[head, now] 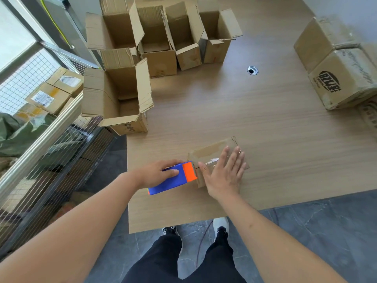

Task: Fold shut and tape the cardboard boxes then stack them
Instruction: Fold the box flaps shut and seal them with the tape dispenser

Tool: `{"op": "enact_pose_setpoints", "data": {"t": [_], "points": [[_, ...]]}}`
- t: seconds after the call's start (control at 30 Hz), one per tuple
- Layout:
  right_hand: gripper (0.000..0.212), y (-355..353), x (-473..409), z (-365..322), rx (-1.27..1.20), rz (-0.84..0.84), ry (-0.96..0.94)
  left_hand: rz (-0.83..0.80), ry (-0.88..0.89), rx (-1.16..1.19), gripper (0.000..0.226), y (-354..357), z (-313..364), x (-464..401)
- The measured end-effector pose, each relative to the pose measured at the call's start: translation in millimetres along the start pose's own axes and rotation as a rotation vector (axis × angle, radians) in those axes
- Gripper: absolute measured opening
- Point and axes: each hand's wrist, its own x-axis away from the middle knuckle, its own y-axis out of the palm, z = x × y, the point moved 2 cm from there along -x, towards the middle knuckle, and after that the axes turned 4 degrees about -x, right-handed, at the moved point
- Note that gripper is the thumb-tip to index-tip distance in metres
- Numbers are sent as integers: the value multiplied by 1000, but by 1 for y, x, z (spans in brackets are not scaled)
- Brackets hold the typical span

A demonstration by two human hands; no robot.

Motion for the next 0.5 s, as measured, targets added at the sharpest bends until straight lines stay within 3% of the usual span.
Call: {"op": "enact_pose_setpoints", "data": {"t": [0.3,0.5], "points": [[123,2,-10,4,-58,-133,-17,-56,61,171,43,4,-34,19],[131,-1,-13,1,-65,-188,6,-1,20,63,41,9,-25,5]]}}
